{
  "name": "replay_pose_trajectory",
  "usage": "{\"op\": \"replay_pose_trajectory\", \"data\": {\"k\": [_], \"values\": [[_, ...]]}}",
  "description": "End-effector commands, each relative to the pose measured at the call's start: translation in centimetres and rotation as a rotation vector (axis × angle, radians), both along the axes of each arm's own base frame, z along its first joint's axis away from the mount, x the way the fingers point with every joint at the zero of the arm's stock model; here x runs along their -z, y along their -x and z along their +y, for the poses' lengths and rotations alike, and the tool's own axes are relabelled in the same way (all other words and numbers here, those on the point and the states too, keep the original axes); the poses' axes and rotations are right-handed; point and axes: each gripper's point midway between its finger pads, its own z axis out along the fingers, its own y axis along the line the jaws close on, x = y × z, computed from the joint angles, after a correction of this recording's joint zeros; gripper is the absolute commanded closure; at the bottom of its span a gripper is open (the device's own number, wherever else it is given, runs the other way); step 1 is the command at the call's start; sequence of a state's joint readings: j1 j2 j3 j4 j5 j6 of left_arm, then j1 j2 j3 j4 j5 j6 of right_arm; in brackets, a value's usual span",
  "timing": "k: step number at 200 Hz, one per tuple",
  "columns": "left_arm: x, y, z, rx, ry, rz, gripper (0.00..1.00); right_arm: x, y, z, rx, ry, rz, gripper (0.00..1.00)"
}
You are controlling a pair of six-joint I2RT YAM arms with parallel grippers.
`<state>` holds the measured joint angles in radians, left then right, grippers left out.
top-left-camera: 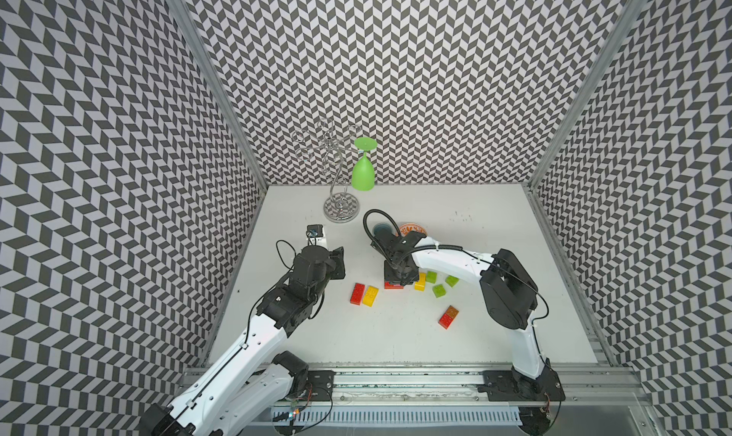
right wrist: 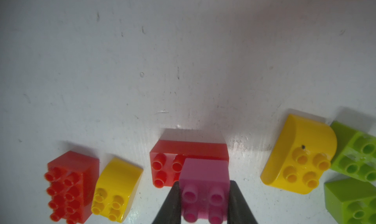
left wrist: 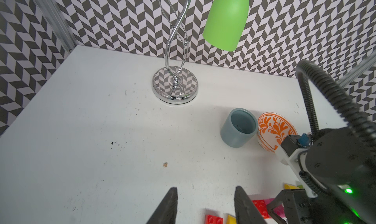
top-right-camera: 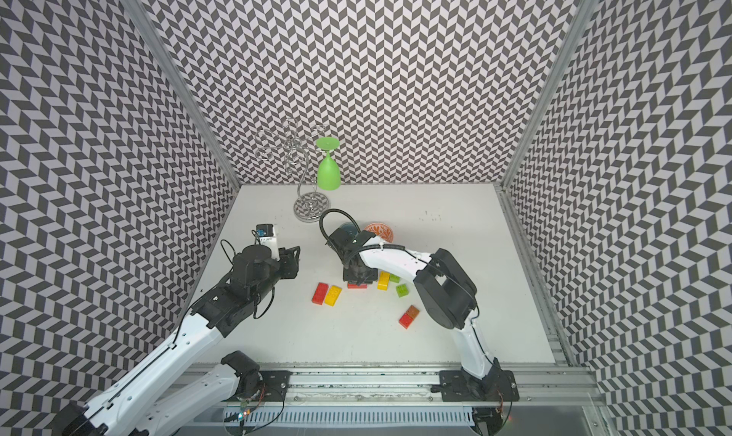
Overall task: Assemble the letter s with lego
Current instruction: Assemble the lego brick with the lego brick.
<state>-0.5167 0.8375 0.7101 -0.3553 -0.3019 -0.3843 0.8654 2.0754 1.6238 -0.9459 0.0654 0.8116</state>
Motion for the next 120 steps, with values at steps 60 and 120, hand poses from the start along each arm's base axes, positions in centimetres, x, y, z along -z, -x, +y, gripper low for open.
{"op": "replay_pose_trajectory", "data": {"k": [60, 120], "values": [[0.7, 0.1, 0.4, -0.014, -0.014, 0.018, 0.53, 5.3, 2.1, -3.6, -0.016, 0.085, 0.131, 1.00], [0.8, 0.1, 0.4, -0.017, -0.019, 0.019, 0.53, 7.5, 2.9, -4.6, -0.038, 0.151, 0.198, 1.00]]}}
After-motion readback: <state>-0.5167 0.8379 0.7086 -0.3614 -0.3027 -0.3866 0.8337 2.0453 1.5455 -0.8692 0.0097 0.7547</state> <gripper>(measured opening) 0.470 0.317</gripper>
